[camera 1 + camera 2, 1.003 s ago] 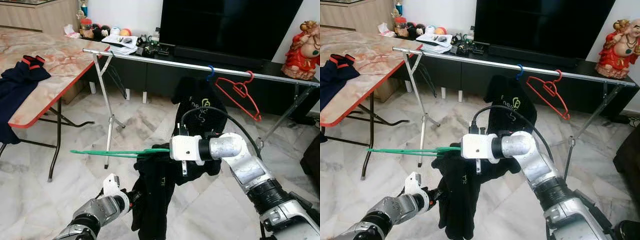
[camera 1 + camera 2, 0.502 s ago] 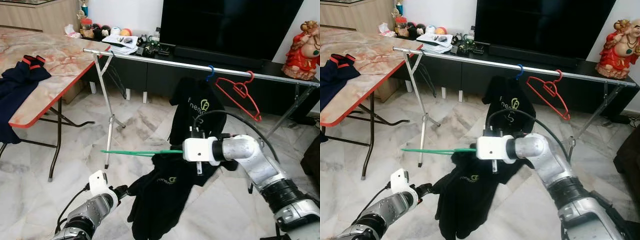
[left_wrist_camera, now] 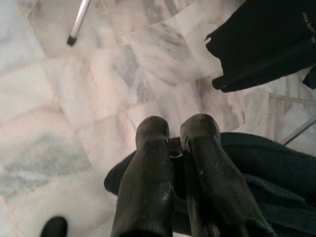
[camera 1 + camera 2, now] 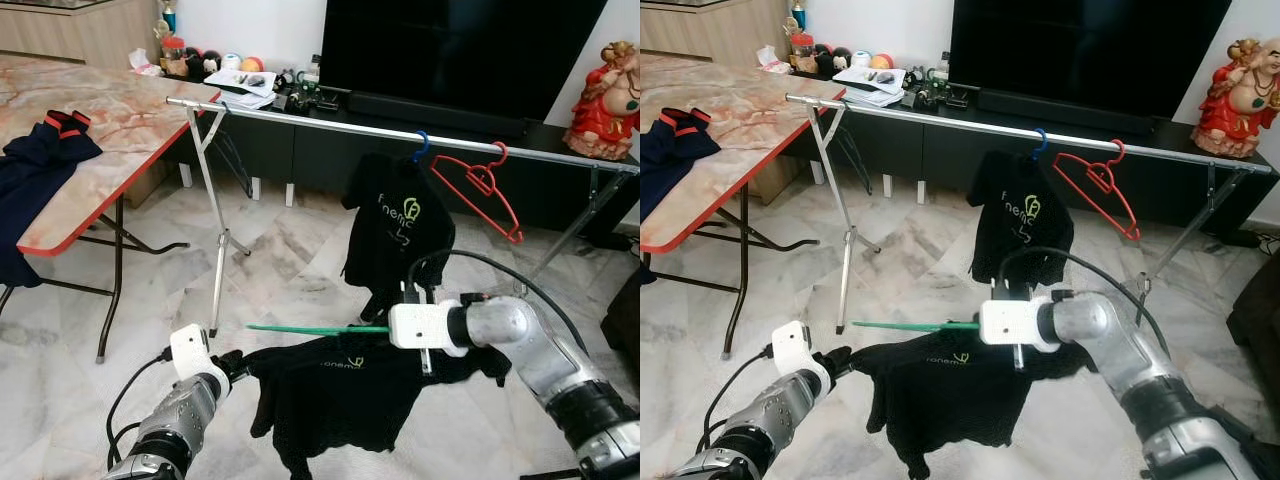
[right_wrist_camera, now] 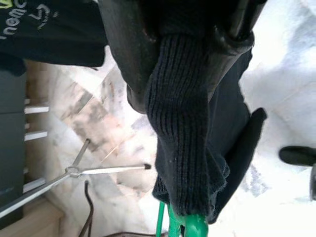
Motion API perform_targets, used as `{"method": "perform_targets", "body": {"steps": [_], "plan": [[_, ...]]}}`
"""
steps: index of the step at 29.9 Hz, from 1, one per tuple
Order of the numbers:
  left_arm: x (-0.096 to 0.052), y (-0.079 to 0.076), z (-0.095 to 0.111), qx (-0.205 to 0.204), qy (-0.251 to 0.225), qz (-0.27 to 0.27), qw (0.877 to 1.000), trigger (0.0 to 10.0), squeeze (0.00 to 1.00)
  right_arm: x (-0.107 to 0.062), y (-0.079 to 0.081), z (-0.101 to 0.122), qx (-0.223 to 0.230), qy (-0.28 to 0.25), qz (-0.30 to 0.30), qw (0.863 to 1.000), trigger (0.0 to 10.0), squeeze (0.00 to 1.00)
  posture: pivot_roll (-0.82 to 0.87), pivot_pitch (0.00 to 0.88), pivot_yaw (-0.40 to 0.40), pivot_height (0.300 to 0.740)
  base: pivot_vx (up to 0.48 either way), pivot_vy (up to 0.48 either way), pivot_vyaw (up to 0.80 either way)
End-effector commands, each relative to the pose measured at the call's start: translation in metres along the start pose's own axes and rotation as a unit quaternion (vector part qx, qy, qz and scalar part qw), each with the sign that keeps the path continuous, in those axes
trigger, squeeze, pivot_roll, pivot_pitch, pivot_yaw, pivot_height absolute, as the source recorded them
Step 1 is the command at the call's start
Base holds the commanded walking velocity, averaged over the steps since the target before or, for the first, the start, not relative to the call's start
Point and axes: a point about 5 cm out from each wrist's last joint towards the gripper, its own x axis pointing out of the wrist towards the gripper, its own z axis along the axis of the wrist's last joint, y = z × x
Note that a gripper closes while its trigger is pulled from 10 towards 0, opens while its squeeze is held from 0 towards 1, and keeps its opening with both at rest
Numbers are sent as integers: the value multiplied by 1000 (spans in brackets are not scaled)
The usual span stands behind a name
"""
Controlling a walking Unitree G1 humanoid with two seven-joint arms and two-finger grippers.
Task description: Hang hanger
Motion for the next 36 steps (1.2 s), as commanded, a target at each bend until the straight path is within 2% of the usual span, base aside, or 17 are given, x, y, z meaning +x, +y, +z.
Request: {"method": "perform_targets", "body": {"steps": [1,7,9,14,19,22,25,30,36], "plan": [[-2,12,3,14,-11,25,1000,0,0,-13,-3,-9,5,23,-6,1000,0,0,87,33,-88,740,0,0,0],[-3,11,7,19,-30,22,999,0,0,-13,14,-25,2,68,39,997,0,0,87,32,-89,740,0,0,0],[-3,11,9,21,-39,24,999,0,0,-12,21,-26,22,62,52,997,0,0,87,34,-89,740,0,0,0],[-3,10,12,21,-52,24,998,0,0,-11,31,-29,38,67,75,994,0,0,82,36,-88,740,0,0,0],[-4,7,25,14,-96,6,995,0,0,-5,51,-38,49,92,98,990,0,0,83,36,-89,740,0,0,0],[-5,4,32,6,-115,-16,993,0,0,-3,55,-42,50,108,93,988,0,0,87,41,-89,740,0,0,0],[-6,-1,35,25,-119,-44,992,0,0,-1,54,-46,51,119,64,990,0,0,86,41,-88,740,0,0,0],[-7,-4,40,24,-135,-62,989,0,0,3,62,-42,69,100,88,989,0,0,84,41,-88,740,0,0,0],[-9,-10,48,12,-155,-90,984,0,0,11,76,-49,71,126,105,984,0,0,87,40,-90,740,0,0,0]]}}
